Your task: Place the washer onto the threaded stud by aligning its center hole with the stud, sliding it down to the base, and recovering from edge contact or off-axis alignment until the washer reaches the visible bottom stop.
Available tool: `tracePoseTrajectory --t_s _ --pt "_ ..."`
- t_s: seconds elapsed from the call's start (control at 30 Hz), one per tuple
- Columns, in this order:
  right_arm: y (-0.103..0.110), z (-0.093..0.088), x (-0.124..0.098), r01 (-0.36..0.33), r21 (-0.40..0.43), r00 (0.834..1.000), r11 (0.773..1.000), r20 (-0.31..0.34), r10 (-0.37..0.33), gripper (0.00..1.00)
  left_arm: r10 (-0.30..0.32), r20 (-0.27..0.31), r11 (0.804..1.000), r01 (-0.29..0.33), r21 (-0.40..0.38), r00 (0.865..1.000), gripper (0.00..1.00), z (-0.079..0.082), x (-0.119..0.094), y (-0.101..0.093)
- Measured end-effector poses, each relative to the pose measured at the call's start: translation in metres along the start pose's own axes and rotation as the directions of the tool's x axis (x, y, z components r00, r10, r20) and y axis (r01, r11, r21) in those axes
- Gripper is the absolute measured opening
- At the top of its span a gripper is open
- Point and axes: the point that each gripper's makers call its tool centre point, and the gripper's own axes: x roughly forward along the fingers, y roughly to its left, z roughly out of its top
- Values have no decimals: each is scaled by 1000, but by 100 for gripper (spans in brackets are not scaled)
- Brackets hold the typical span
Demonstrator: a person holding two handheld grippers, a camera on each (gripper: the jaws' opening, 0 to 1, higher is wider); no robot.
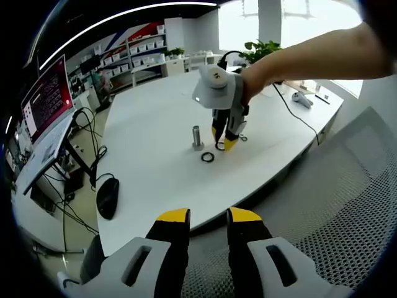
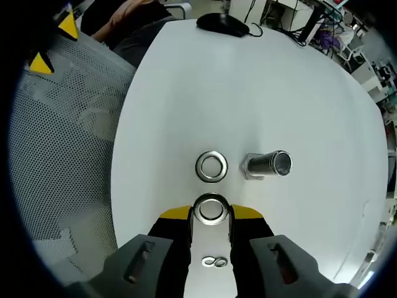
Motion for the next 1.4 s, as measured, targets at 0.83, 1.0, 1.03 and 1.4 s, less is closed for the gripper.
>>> tracePoseTrajectory --t_s 0.83,1.0,1.03,1.4 --pt "-27 39 -49 95 -35 993 995 75 -92 23 -22 15 1000 22 13 1000 24 2 -2 -4" --pt "-32 46 -46 87 -31 994 996 67 -84 23 -53 16 999 53 10 998 23 1 -1 -6" --pt "-35 47 -45 87 -32 994 996 66 -85 23 -56 15 998 56 12 998 23 1 -1 -7" --pt "-41 49 -37 61 -46 998 997 14 -60 23 -127 49 991 128 -24 991 21 5 -3 -17"
